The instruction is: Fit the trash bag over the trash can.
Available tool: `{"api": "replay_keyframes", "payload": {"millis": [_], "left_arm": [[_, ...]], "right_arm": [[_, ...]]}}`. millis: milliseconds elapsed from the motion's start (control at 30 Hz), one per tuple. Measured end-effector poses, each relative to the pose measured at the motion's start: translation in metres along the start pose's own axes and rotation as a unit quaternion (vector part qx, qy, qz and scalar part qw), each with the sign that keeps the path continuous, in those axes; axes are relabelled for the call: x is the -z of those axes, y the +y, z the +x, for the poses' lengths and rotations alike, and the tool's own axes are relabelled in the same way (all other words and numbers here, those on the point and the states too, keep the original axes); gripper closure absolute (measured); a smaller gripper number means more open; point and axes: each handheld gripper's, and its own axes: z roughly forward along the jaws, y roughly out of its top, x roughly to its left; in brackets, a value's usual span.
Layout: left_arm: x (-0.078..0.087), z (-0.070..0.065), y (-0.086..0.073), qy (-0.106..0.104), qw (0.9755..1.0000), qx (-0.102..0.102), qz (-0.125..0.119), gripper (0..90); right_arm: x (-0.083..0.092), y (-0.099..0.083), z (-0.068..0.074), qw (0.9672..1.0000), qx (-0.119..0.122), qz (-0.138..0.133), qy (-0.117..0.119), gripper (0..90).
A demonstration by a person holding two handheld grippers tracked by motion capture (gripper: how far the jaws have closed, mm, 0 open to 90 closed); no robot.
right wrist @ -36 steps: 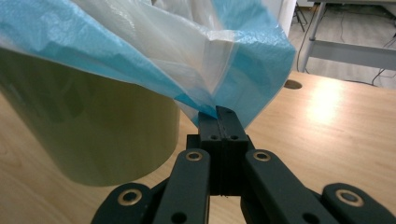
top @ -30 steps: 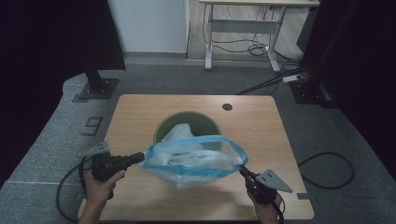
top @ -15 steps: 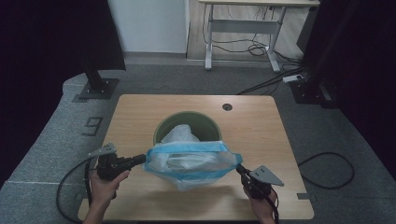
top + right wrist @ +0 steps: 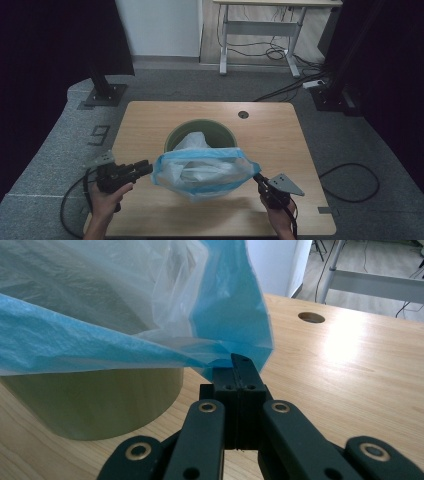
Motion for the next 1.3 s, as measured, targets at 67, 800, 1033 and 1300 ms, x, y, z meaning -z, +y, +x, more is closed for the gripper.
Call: {"api": "replay_keyframes", "payload": {"millis": [67, 800, 1033, 1300], "left_arm": [[0.012, -0.005, 0.006, -0.005, 0.9998, -0.009, -0.017, 49.2], [-0.052, -0.043, 0.057, 0.029, 0.9903, -0.108, 0.083, 43.9], [-0.064, -0.051, 0.061, 0.067, 0.9851, -0.117, 0.106, 77.6], [-0.064, -0.047, 0.062, 0.068, 0.9875, -0.110, 0.090, 88.9]], "right_arm": [[0.003, 0.001, -0.002, 1.0000, 0.000, -0.002, -0.001, 89.0], [0.010, 0.012, -0.003, 0.9999, 0.008, -0.010, 0.003, 89.0], [0.011, 0.014, 0.002, 0.9996, 0.012, -0.010, 0.023, 73.2], [0.046, 0.007, 0.018, 0.9961, 0.038, -0.007, 0.079, 49.0]]}}
